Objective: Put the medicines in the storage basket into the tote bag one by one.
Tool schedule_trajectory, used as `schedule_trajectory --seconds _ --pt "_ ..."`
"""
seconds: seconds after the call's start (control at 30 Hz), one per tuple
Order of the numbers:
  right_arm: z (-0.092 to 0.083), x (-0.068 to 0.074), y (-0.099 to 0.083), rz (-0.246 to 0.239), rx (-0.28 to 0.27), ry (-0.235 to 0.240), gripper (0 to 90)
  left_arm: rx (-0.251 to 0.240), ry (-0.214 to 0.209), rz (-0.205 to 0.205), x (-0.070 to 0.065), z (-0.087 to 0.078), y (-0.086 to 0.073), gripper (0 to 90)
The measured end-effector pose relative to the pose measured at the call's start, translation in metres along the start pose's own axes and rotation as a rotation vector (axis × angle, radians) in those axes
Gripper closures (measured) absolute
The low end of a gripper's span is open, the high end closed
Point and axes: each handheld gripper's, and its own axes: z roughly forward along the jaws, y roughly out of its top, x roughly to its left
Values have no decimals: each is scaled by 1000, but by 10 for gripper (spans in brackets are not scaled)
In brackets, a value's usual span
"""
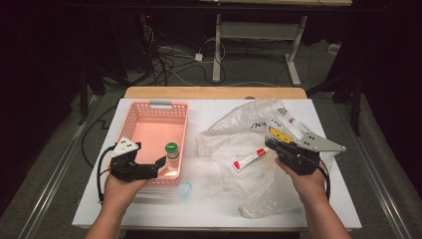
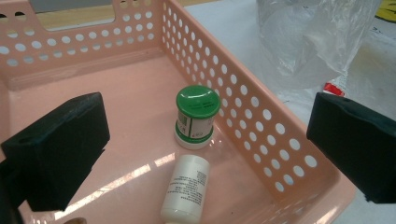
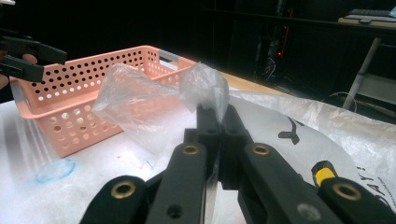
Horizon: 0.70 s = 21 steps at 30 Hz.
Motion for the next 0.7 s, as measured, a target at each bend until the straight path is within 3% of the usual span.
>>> schedule_trajectory --seconds 0.33,0.7 --pt "0 -2 0 -3 4 -8 900 13 -31 -1 0 14 30 0" --pt "-2 -5 -1 13 -4 -12 900 128 -22 -10 17 48 47 60"
